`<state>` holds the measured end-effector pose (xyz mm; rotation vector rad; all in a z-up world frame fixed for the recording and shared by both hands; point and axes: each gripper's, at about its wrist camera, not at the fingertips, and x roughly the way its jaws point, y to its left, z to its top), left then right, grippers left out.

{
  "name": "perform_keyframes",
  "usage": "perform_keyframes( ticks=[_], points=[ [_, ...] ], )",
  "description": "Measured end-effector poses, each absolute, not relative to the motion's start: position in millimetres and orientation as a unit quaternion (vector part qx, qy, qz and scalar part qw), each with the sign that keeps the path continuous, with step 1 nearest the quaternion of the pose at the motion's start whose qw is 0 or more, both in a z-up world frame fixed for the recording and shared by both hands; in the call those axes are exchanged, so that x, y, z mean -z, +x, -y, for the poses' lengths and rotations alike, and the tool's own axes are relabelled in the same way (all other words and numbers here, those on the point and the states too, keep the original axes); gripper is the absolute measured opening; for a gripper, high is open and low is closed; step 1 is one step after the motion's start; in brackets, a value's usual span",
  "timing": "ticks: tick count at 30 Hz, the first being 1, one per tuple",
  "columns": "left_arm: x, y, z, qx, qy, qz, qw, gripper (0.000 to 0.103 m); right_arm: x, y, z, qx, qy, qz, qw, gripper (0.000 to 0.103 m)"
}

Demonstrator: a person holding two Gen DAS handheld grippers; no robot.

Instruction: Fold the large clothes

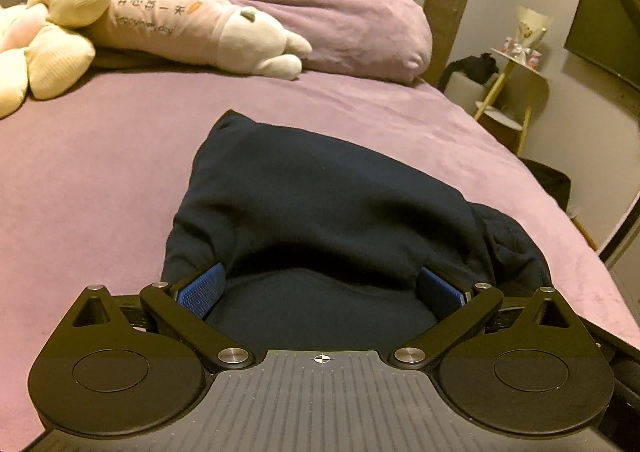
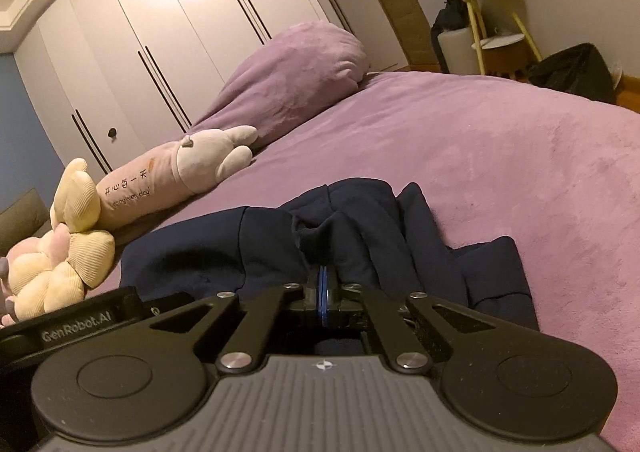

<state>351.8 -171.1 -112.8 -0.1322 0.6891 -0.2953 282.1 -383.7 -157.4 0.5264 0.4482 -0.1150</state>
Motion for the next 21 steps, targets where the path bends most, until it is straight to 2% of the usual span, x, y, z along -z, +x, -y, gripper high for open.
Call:
perform_keyframes(
  ticks=[5,9,17,21],
  points=[
    [93,327,155,0.144,-0.080,-0.328,0.930,0.103,142,268,377,0.065,0.249,-0.204,0.945,0.000],
    [94,293,134,0.149,-0.140,-0.298,0.932,0.103,138,247,372,0.078,0.231,-0.182,0.952,0.000],
    [117,295,151,0.112,-0.109,-0.275,0.949,0.103,153,250,372,0.085,0.228,-0.181,0.953,0.000],
    [109,297,143,0.120,-0.122,-0.288,0.942,0.103,152,257,373,0.082,0.229,-0.195,0.950,0.000]
  ],
)
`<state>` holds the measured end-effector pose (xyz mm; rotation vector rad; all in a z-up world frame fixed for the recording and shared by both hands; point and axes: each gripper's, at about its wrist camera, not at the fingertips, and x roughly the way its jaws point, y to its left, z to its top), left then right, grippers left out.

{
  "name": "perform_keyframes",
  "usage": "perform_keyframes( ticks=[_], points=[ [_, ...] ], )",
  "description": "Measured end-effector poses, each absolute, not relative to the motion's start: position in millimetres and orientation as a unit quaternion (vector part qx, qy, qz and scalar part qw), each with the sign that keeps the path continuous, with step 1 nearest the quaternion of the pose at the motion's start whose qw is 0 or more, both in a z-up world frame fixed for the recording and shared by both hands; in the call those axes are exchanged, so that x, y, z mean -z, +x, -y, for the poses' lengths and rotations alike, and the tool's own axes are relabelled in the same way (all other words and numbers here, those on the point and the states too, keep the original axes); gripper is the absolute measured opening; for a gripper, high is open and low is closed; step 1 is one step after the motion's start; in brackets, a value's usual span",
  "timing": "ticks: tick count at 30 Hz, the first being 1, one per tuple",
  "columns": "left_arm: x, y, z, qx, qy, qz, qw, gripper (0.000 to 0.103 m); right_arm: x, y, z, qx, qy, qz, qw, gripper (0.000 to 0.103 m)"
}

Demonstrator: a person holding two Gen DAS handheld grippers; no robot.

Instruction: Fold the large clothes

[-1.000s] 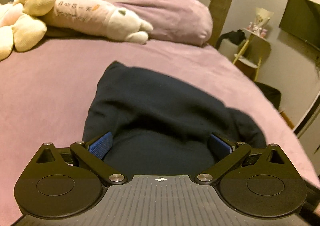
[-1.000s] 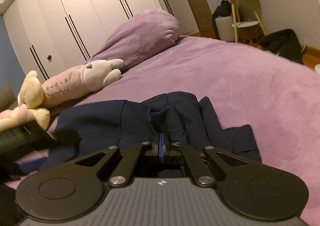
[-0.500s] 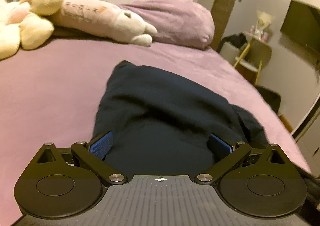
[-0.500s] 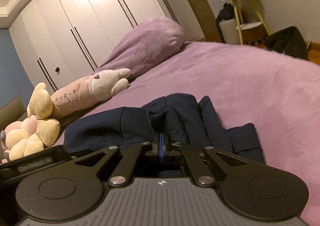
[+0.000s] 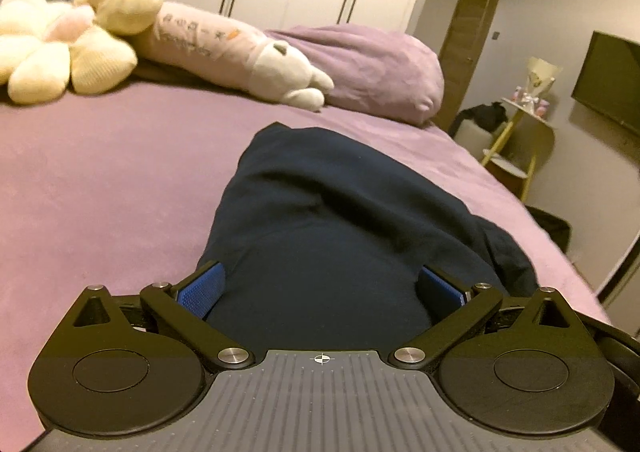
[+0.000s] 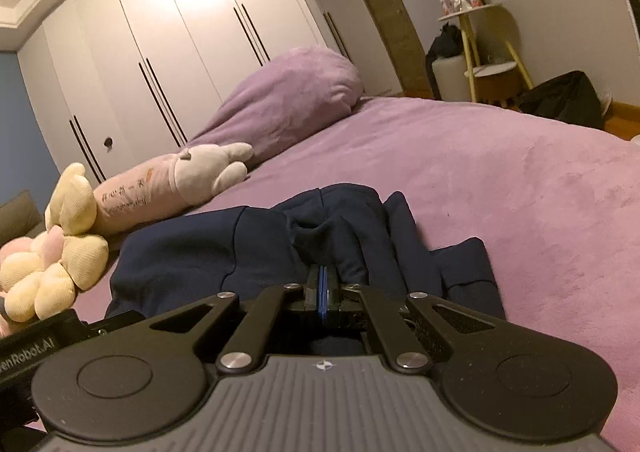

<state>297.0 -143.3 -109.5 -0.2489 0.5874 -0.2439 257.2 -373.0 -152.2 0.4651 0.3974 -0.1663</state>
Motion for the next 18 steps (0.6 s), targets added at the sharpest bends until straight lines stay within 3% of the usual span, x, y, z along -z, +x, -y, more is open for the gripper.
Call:
perform_keyframes(
  ticks=[6,8,9,10,15,18],
  points=[
    [90,306,61,0.170,-0.199,-0.387,0.884,0.103,121,243,405,0.035,0.299,-0.254,0.919,0.000],
    [89,305,30,0.174,-0.199,-0.391,0.882,0.103,110,213,423,0.046,0.307,-0.256,0.915,0.023],
    [90,308,20,0.180,-0.202,-0.400,0.876,0.103,108,202,432,0.057,0.307,-0.268,0.911,0.061],
    [93,312,12,0.193,-0.214,-0.412,0.864,0.103,110,193,444,0.053,0.319,-0.285,0.902,0.065],
    [108,327,10,0.256,-0.276,-0.428,0.822,0.103,144,193,493,-0.013,0.484,-0.331,0.810,0.063],
    [122,337,24,0.276,-0.278,-0.450,0.802,0.103,155,208,497,-0.046,0.516,-0.340,0.785,0.070]
  ],
)
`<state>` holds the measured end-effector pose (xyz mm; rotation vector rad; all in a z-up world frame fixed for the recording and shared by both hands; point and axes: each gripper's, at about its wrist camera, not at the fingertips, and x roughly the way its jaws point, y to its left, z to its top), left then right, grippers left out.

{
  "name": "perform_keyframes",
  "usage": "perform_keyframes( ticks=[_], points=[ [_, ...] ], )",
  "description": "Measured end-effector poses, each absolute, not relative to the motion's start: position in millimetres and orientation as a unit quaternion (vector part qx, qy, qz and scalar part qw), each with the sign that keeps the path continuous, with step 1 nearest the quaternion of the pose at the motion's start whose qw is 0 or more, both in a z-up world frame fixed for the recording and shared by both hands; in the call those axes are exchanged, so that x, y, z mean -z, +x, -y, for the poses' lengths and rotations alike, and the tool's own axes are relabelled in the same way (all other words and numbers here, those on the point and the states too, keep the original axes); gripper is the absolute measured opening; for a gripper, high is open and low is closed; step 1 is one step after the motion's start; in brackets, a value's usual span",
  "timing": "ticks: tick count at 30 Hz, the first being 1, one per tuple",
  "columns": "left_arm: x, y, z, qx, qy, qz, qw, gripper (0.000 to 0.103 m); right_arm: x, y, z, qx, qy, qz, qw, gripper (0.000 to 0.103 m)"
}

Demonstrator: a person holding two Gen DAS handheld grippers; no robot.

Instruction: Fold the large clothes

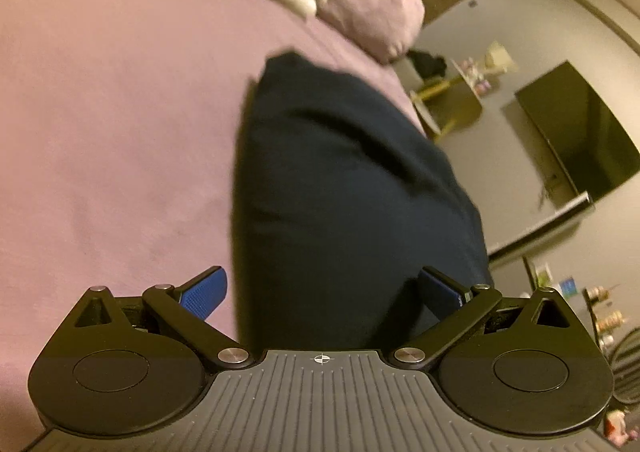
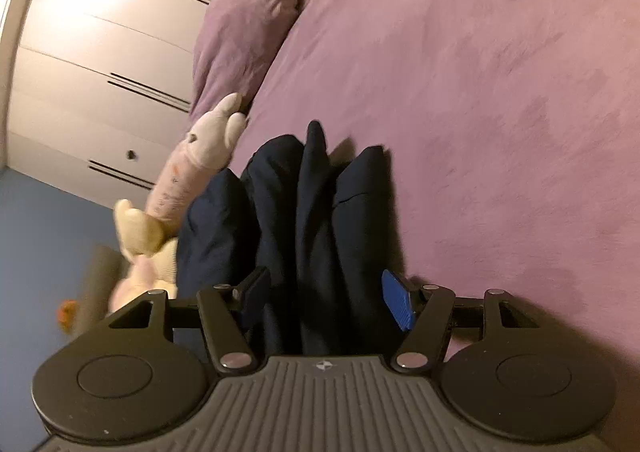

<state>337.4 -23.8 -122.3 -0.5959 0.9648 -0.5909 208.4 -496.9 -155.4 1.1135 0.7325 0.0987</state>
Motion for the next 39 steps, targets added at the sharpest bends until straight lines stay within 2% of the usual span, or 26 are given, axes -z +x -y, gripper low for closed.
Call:
perform_keyframes(
  ticks=[4,10,12,14,16,18,22,27,33,35,37,39],
  points=[
    [139,350,27,0.288,-0.330,-0.460,0.773,0.103,160,221,490,-0.074,0.513,-0.348,0.781,0.076],
    [148,361,35,0.288,-0.345,-0.461,0.765,0.099,162,237,483,-0.089,0.486,-0.365,0.789,0.071],
    [145,361,35,0.289,-0.339,-0.461,0.768,0.092,163,245,478,-0.091,0.470,-0.374,0.794,0.070],
    [140,359,34,0.291,-0.329,-0.459,0.772,0.085,163,249,475,-0.090,0.458,-0.381,0.798,0.063],
    [135,356,32,0.292,-0.327,-0.458,0.773,0.080,160,250,472,-0.095,0.453,-0.380,0.801,0.050],
    [127,354,32,0.296,-0.322,-0.454,0.776,0.075,154,245,469,-0.100,0.446,-0.376,0.806,0.044],
    [107,349,28,0.318,-0.307,-0.440,0.782,0.072,137,243,459,-0.107,0.433,-0.369,0.815,0.040],
    [90,343,-10,0.293,-0.303,-0.419,0.804,0.072,125,258,431,-0.130,0.432,-0.368,0.813,0.039],
    [86,336,-71,0.214,-0.283,-0.422,0.834,0.074,142,291,364,-0.178,0.445,-0.392,0.785,0.039],
    [97,335,-79,0.188,-0.289,-0.442,0.828,0.079,147,294,348,-0.175,0.443,-0.394,0.786,0.042],
    [101,332,-83,0.169,-0.291,-0.442,0.832,0.081,143,290,342,-0.155,0.424,-0.392,0.801,0.054],
    [98,327,-88,0.164,-0.305,-0.427,0.835,0.086,134,280,342,-0.127,0.406,-0.399,0.812,0.057]
  ],
)
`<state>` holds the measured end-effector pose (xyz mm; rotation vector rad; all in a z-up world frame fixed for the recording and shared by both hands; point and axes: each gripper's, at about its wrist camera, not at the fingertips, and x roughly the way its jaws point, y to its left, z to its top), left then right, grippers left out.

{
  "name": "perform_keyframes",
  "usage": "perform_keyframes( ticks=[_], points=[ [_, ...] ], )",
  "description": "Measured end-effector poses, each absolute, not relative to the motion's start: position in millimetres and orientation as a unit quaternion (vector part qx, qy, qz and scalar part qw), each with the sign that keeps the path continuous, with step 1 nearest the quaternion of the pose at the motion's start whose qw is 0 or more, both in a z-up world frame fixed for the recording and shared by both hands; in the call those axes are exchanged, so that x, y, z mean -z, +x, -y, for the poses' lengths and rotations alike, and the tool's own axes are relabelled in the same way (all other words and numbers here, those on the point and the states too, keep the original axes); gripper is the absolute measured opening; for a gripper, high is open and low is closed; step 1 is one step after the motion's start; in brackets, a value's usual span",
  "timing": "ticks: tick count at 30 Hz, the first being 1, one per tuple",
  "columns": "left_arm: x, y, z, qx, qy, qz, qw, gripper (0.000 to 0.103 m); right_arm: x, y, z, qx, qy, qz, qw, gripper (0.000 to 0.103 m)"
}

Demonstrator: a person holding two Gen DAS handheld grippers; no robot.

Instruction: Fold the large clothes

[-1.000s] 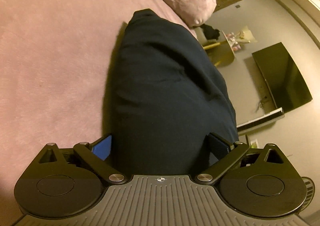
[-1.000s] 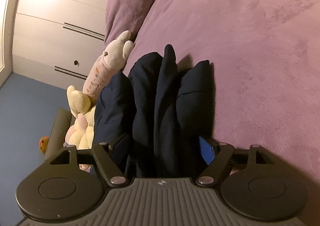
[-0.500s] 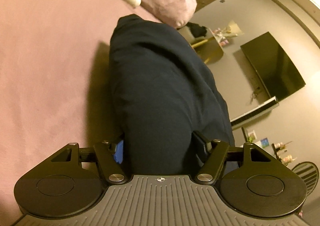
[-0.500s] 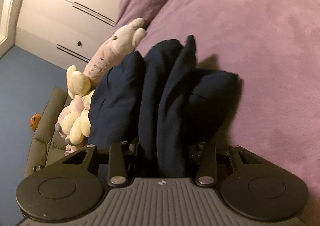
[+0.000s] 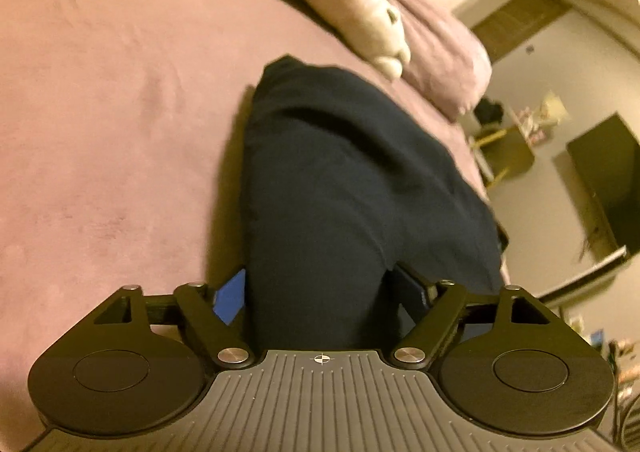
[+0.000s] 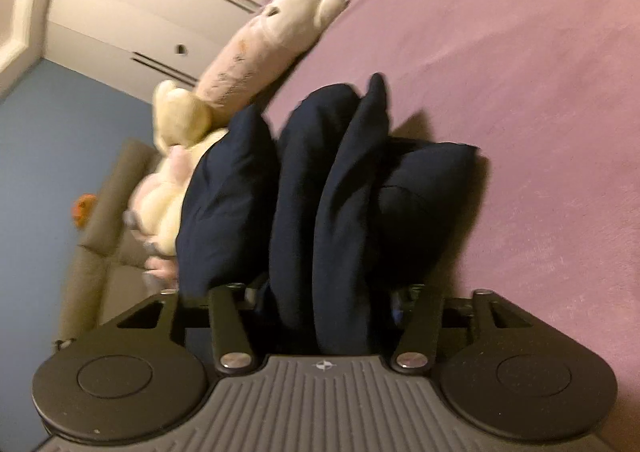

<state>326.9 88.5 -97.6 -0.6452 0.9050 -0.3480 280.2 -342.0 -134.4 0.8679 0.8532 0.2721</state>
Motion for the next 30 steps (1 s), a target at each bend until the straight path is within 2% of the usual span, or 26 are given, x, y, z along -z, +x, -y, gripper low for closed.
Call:
perform_keyframes(
  ticks=[5,6,7,9,10,14,18,20,25,30],
  points=[
    [76,303,-87,0.120,-0.313,-0.352,0.874,0.093,71,239,342,-0.054,0.338,-0.330,0.880,0.057],
    [72,300,-84,0.109,-0.311,-0.339,0.881,0.093,59,237,333,-0.055,0.318,-0.313,0.893,0.054],
    [68,298,-79,0.101,-0.306,-0.327,0.888,0.093,46,239,315,-0.067,0.295,-0.302,0.904,0.041],
    [61,298,-68,0.072,-0.292,-0.307,0.903,0.096,31,251,277,-0.094,0.259,-0.286,0.918,0.030],
    [59,299,-66,0.056,-0.292,-0.303,0.906,0.096,28,260,257,-0.105,0.242,-0.281,0.923,0.028],
    [68,310,-39,0.038,-0.276,-0.295,0.914,0.097,47,293,202,-0.082,0.154,-0.273,0.946,0.028],
    [94,316,-7,0.048,-0.223,-0.297,0.927,0.103,98,295,221,-0.008,0.114,-0.273,0.955,0.022],
    [106,321,8,0.033,-0.189,-0.303,0.933,0.103,120,284,241,-0.014,0.116,-0.253,0.960,0.020],
    [124,324,9,0.014,-0.189,-0.291,0.938,0.103,139,285,245,-0.020,0.116,-0.231,0.966,0.019],
    [114,322,3,0.019,-0.193,-0.310,0.931,0.103,135,292,242,-0.023,0.117,-0.242,0.963,0.019]
  ],
)
